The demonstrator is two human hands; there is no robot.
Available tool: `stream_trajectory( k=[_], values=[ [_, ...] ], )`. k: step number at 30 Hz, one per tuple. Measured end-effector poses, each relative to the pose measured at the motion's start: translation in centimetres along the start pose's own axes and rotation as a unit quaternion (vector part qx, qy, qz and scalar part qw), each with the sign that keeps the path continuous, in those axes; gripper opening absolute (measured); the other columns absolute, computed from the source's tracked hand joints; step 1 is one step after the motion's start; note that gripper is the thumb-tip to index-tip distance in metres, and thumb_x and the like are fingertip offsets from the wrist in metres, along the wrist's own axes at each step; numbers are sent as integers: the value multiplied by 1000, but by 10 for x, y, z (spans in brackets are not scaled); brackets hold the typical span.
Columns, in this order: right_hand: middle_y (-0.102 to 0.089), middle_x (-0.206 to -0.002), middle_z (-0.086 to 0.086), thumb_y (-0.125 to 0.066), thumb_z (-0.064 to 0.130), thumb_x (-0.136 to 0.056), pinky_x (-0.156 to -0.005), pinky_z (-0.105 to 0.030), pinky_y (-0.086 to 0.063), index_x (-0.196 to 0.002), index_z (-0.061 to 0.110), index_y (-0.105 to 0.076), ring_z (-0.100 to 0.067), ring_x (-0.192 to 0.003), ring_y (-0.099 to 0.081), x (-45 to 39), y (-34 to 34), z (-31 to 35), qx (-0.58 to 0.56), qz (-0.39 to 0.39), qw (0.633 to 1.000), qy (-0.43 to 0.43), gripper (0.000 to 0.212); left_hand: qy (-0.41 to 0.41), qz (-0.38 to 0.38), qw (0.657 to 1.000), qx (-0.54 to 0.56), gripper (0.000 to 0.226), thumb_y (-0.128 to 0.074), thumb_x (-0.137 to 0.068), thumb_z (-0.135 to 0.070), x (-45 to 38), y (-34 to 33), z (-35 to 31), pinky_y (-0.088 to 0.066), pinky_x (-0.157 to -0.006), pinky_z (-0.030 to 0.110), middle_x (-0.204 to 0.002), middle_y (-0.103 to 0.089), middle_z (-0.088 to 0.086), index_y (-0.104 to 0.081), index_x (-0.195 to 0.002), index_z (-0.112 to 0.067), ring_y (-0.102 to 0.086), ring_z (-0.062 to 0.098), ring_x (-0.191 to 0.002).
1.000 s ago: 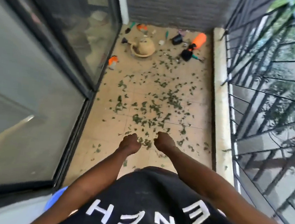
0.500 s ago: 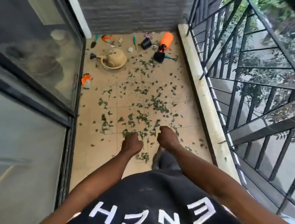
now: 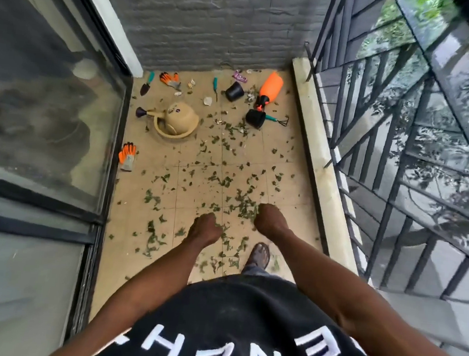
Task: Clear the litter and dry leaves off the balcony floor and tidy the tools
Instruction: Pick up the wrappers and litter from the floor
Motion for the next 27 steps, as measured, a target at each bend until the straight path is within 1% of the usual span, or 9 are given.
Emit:
stream_trajectory(
  k=[3, 10, 11, 13, 15, 18, 21, 24, 27],
  values=[
    [-64, -113, -18, -50, 10, -88, -79, -31, -49, -106, 3, -62, -33, -105, -62, -47, 41, 5, 8, 1, 1000, 1, 22, -8, -23, 999, 32, 48, -53, -94, -26, -41, 42, -42, -49, -83, 31, -132, -57, 12, -47, -139, -12, -60, 29, -109],
    [-63, -117, -15, -49, 14, -91, -80, -30, -48, -110, 6, -62, -31, -106, -61, -139, 82, 42, 14, 29, 999, 31, 24, 9, -55, 996, 71, 48, -55, -92, -28, -129, 110, -79, -48, -89, 30, -129, -62, 11, -52, -138, -13, -60, 28, -113],
    [-64, -117, -15, -49, 13, -90, -78, -30, -48, -109, 6, -63, -31, -106, -62, -151, 86, 45, 15, 34, 999, 28, 25, 14, -57, 996, 67, 45, -55, -91, -25, -141, 118, -80, -49, -87, 31, -126, -63, 12, -55, -134, -12, -61, 28, -111],
    [-64, -118, -15, -48, 11, -89, -78, -30, -48, -110, 6, -63, -31, -106, -62, -185, 100, 52, 12, 35, 999, 22, 26, 12, -60, 997, 56, 32, -52, -90, -18, -172, 138, -85, -49, -78, 31, -114, -66, 15, -63, -117, -6, -62, 30, -100],
    [-64, -117, -16, -48, 10, -90, -80, -32, -49, -110, 5, -63, -33, -106, -62, -224, 116, 61, 9, 28, 1000, 12, 26, -3, -55, 998, 27, 23, -50, -91, -16, -209, 161, -90, -51, -75, 35, -107, -64, 20, -63, -104, -2, -61, 33, -93],
    [-64, -116, -15, -48, 8, -90, -79, -30, -47, -108, 4, -63, -32, -106, -61, -292, 141, 79, 1, 7, 1000, -12, 23, -11, -34, 999, 12, 28, -49, -93, -18, -273, 200, -95, -47, -74, 34, -112, -63, 20, -59, -114, -1, -61, 35, -97],
    [-64, -113, -17, -50, 8, -88, -79, -32, -48, -103, 4, -64, -33, -103, -61, -354, 156, 111, -20, -9, 999, -33, 21, -17, -15, 999, 33, 34, -50, -94, -21, -338, 245, -94, -44, -81, 31, -124, -60, 15, -57, -125, -9, -58, 32, -109],
    [-66, -108, -17, -51, 11, -88, -80, -37, -54, -100, 2, -65, -35, -96, -63, -415, 166, 145, -45, -8, 996, -77, 21, -8, 9, 999, 45, 26, -51, -93, -21, -406, 296, -93, -49, -80, 35, -116, -62, 15, -62, -112, -8, -60, 32, -101],
    [-68, -102, -16, -53, 10, -89, -75, -36, -54, -98, 2, -66, -32, -91, -64, -463, 179, 173, -61, 2, 991, -117, 18, 6, 13, 998, 62, 25, -49, -92, -20, -456, 336, -91, -54, -83, 38, -110, -67, 15, -68, -105, -9, -62, 33, -99]
  ],
)
Point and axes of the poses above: each hand's wrist, its own x-axis away from the middle knuckle, its own y-axis out of the back of the hand, z = x × y, the point moved 5 cm from there along -x, towards the middle knuckle
